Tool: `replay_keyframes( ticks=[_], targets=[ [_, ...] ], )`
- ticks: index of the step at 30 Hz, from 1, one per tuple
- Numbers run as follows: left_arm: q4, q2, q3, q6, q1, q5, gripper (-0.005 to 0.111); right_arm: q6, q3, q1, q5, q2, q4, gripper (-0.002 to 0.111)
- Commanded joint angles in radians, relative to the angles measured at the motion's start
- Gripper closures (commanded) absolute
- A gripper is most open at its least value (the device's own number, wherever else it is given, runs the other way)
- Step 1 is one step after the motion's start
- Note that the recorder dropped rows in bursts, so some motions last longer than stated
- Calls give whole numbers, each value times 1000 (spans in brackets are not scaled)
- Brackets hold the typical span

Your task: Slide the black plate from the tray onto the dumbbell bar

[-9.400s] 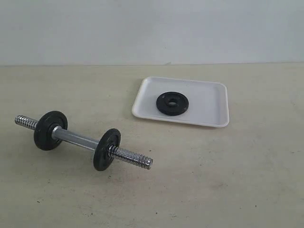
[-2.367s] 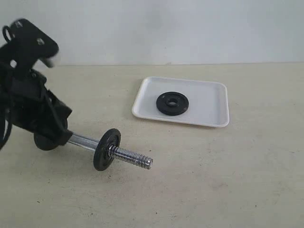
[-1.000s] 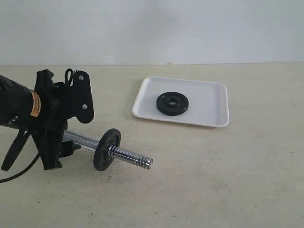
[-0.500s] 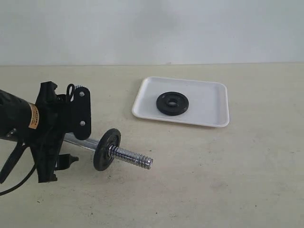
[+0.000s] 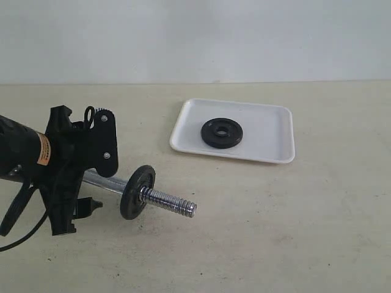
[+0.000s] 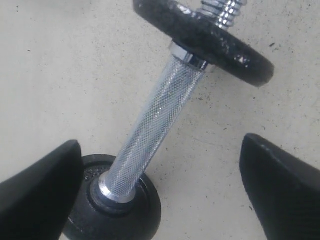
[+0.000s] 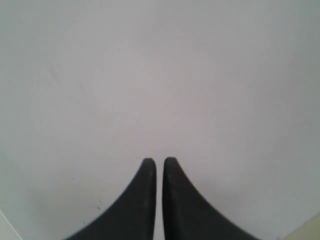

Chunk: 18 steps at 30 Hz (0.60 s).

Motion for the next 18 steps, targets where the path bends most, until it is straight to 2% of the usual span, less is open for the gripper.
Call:
replay_keyframes(
  ticks=[1,6,14,16,18],
  targets=[
    [-17,1,5,-12,-4,-9,30,-76,-1,2,-80,-4,-81,107],
    [-17,1,5,-12,-4,-9,30,-77,-1,2,-125,-4,-60,107],
    [-21,1,5,-12,-4,-28,30,55,-1,2,-235,-4,43,107],
    [-21,1,5,-12,-4,-28,30,-27,-14,2,-245,-4,73,107],
    [-21,1,5,-12,-4,-28,30,-222,-68,2,-245,-4,38,107]
  ],
)
